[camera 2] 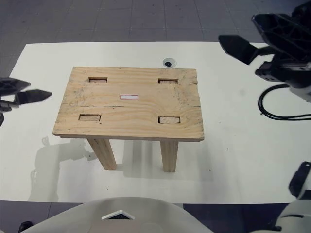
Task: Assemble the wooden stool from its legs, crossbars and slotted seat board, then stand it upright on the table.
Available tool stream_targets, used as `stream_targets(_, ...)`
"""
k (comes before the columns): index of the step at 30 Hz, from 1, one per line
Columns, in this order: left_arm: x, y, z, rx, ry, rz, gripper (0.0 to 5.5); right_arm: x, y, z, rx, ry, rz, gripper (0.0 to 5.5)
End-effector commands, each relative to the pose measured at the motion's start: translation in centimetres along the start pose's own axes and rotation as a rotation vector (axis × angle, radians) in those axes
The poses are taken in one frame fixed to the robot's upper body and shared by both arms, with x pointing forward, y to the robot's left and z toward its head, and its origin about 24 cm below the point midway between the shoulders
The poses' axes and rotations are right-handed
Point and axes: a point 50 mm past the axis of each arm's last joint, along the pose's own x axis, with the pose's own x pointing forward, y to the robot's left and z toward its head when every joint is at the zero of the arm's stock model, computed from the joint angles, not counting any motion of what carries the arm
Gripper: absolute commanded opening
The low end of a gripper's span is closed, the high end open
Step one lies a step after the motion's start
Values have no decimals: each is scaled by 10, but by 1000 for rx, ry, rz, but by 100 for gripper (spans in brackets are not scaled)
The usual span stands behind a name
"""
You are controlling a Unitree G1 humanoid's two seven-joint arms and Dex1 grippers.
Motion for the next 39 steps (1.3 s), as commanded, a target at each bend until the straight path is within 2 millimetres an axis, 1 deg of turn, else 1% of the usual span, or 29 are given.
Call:
stream_targets(1,30,15,-8,231,-179,101,544,60,26,-20,-368,-12,-102,550)
stream_targets(3,46,22,-13,277,-326,164,544,89,37,-25,-665,29,-222,550)
stream_targets(4,56,28,-18,349,-376,258,544,104,42,-32,-734,61,-219,550)
stream_targets(5,65,31,-23,383,-409,316,544,112,43,-38,-760,88,-229,550)
stream_targets(6,73,32,-28,409,-448,346,544,115,40,-43,-732,163,-271,550)
stream_targets(7,78,32,-31,415,-490,367,544,119,39,-48,-700,216,-241,550)
stream_targets(9,83,31,-34,409,-570,384,544,124,42,-47,-698,207,-220,550)
stream_targets(11,85,37,-38,366,-634,427,544,130,45,-41,-707,149,-222,550)
stream_targets(13,88,45,-44,340,-649,489,544,128,44,-43,-667,147,-206,550)
stream_targets(14,89,49,-47,349,-649,527,544,119,36,-58,-630,214,-217,550)
stream_targets(15,90,51,-49,375,-653,581,544,108,27,-77,-579,302,-234,550)
stream_targets(17,90,56,-53,464,-631,711,544,86,8,-141,-411,556,-282,550)
stream_targets(18,90,57,-55,494,-618,756,544,77,5,-163,-351,642,-293,550)
stream_targets(19,91,59,-56,527,-609,807,544,70,4,-181,-311,704,-300,550)
stream_targets(20,92,61,-58,548,-606,839,544,65,5,-192,-290,741,-300,550)
stream_targets(21,92,64,-60,544,-621,859,544,63,6,-196,-293,757,-298,550)
stream_targets(22,92,66,-62,541,-629,876,544,64,6,-195,-306,756,-296,550)
stream_targets(24,94,70,-66,504,-639,883,544,72,5,-182,-370,687,-297,550)
stream_targets(27,101,73,-74,511,-624,872,544,92,3,-140,-511,489,-310,550)
stream_targets(28,104,74,-76,521,-616,871,544,102,4,-116,-578,389,-316,550)
stream_targets(29,106,76,-78,528,-609,875,544,108,7,-97,-626,310,-321,550)
stream_targets(31,108,79,-79,534,-609,885,544,115,13,-58,-715,158,-354,550)
stream_targets(33,107,83,-78,538,-616,905,544,114,19,-33,-785,50,-408,550)
stream_targets(35,106,86,-77,545,-619,924,544,108,21,-20,-827,-26,-471,550)
stream_targets(37,106,88,-77,559,-616,936,544,99,19,-18,-848,-88,-536,550)
stream_targets(38,107,90,-77,568,-611,947,544,91,12,-20,-845,-121,-594,550)
stream_targets(39,108,94,-77,573,-604,960,544,78,-1,-24,-853,-143,-692,550)
